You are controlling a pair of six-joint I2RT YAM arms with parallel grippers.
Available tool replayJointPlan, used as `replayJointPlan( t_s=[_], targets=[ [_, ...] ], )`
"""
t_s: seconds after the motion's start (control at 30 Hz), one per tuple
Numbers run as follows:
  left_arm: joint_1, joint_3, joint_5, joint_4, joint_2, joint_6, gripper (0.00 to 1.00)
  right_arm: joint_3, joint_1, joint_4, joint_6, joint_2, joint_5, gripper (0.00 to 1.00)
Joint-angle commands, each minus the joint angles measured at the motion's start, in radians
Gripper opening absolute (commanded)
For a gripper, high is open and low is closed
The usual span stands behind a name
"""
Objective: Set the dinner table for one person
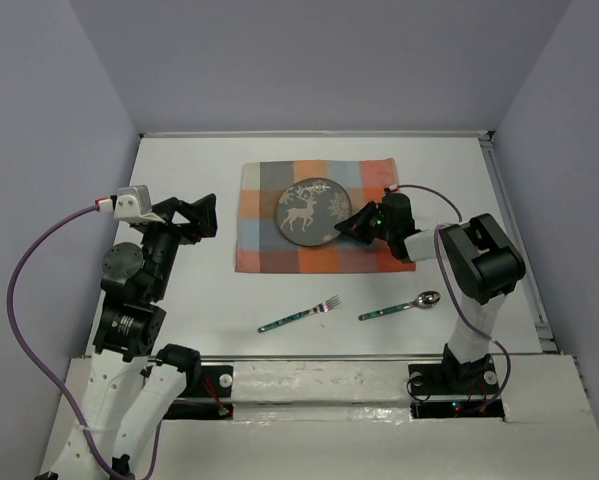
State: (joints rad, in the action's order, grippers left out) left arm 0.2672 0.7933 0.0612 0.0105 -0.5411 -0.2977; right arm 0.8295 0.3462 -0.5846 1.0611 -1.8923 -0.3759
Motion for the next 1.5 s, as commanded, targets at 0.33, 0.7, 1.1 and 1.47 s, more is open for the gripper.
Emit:
replayJointPlan(
  t_s=[0.33,0.7,1.1,1.47],
  targets=[
    [0.001,-0.006,-0.012,-0.057,-0.002,-0.006,0.99,0.008,-0.007,-0.019,-0.093,0.042,0.028,0.50],
    [0.017,-0.005,-0.014,-0.055,0.010,-0.004,0.99,-0.023,-0.007,0.283,-0.340,0.249,0.253,0.82],
    [0.104,-0.009,-0.110,-0.087,0.035,-0.004,0.99,0.069,-0.071,0.730,-0.682,0.659,0.945,0.72],
    [0.260,-0.009,-0.089,-0.083,0.041,0.009,0.99,0.017,-0.328,0.819,-0.647,0.742,1.023,0.66]
  ],
)
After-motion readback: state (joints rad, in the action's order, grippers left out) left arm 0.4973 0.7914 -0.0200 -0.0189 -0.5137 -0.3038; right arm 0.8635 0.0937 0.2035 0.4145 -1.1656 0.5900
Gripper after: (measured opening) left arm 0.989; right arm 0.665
